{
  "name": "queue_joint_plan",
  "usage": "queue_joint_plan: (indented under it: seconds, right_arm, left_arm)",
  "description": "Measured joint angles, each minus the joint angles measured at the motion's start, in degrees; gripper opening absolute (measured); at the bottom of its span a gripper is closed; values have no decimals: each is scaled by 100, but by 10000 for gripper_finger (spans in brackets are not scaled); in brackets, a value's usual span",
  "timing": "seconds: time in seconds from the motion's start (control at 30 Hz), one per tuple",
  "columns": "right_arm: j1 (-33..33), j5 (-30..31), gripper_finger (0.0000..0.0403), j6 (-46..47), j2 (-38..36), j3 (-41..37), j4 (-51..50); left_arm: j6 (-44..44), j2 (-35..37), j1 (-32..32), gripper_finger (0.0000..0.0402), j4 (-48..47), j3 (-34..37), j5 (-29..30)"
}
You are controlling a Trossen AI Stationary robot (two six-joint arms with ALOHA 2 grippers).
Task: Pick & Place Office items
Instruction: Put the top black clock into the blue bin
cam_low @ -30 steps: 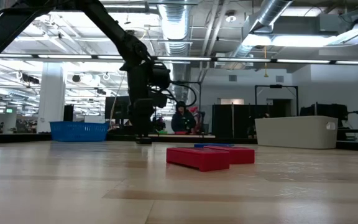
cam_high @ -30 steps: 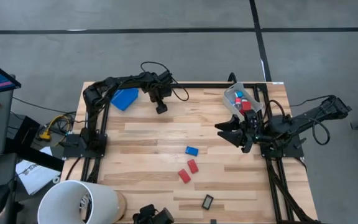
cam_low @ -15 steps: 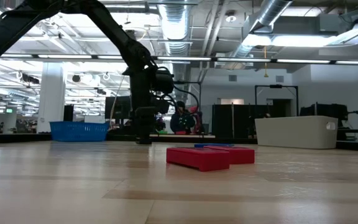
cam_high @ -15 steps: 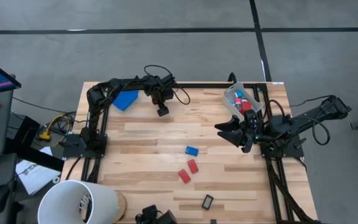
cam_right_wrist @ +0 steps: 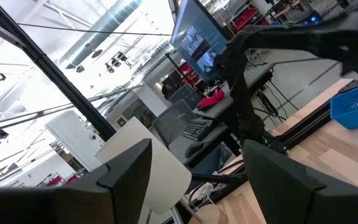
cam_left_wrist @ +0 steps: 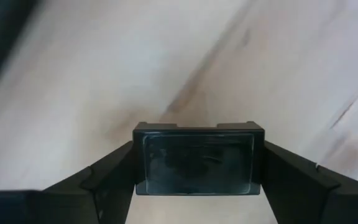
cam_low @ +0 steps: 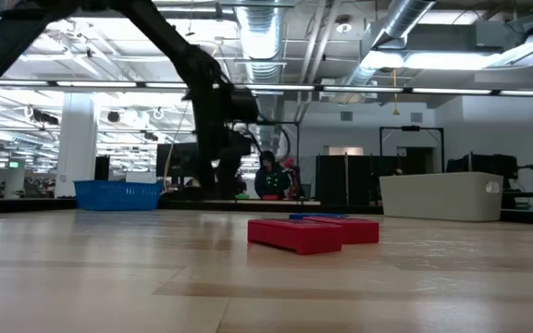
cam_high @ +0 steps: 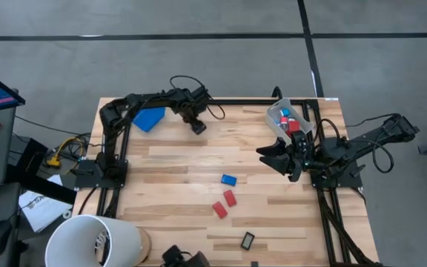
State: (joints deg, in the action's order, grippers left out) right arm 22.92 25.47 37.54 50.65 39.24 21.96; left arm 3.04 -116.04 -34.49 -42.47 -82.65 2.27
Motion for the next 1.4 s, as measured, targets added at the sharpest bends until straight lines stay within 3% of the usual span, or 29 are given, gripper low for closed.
queue_joint_plan:
  seconds: [0.23,0.43,0.67,0.8,0.93,1.23,1.4]
  right_arm:
    - [0,-39,245,-40,0,1,97]
    - [0,-209,245,-197,-13,0,105]
    - [0,-438,245,-205,-13,2,124]
    - [0,-468,245,-210,-13,0,121]
    - [-17,-468,245,-154,-13,0,122]
    - [-15,-468,245,251,-13,2,119]
    - [-15,-463,245,302,-13,0,117]
  left_arm:
    - [3967,1109,-6,290,-40,149,1007]
    - [7128,2163,12,285,-23,953,2128]
    - [10083,3128,69,286,9,2154,3066]
    - [11494,3288,133,285,78,2621,3356]
    - [12293,3197,198,286,340,2831,3504]
    - [12369,2809,-110,286,2084,2929,3939]
    - [12490,2790,-273,286,2215,2929,4147]
